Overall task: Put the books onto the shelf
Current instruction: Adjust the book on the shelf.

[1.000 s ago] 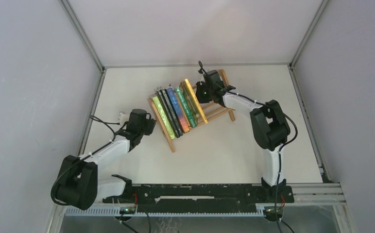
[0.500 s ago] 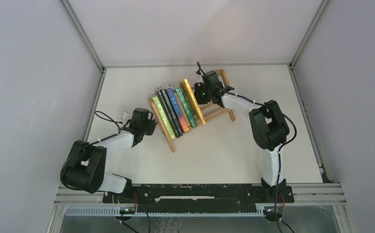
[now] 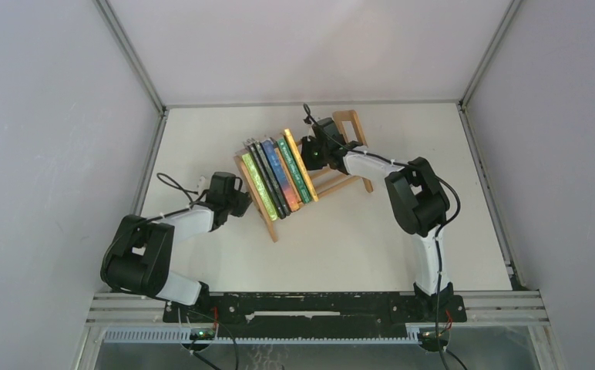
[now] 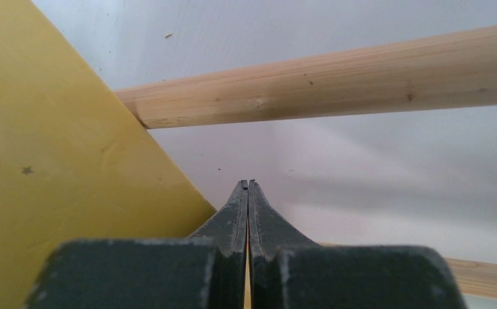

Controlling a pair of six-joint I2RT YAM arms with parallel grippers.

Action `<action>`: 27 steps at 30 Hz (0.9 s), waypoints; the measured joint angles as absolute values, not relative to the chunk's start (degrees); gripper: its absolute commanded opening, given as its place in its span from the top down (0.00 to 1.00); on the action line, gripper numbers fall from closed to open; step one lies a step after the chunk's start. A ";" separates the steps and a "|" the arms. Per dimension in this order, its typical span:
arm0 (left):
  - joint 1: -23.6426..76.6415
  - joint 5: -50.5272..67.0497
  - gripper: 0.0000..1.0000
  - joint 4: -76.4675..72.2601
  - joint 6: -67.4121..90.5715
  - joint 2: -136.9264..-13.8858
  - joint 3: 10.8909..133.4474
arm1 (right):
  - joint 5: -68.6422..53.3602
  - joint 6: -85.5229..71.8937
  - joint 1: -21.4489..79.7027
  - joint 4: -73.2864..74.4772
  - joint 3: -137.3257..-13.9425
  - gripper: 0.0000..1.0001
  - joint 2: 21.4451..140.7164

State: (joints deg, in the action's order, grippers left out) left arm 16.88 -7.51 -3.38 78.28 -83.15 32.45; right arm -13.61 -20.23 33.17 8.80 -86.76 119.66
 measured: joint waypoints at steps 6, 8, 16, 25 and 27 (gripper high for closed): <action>16.27 -6.07 0.98 -3.81 76.73 -83.26 32.45 | -13.13 -21.65 33.52 8.25 -86.76 0.99 120.01; 16.19 -5.78 0.98 -3.92 76.38 -83.26 32.45 | -13.10 -22.35 33.56 7.90 -86.76 1.00 120.25; 15.97 -5.23 0.99 -4.19 74.91 -83.26 32.45 | -13.13 -24.86 33.63 5.91 -86.76 1.00 121.32; 15.46 -4.29 0.99 -4.19 73.43 -83.26 32.47 | -12.88 -26.83 34.04 4.38 -86.80 1.00 121.93; 15.35 -4.27 0.99 -4.14 73.03 -83.24 32.47 | -12.60 -27.16 34.24 4.23 -86.98 1.00 122.06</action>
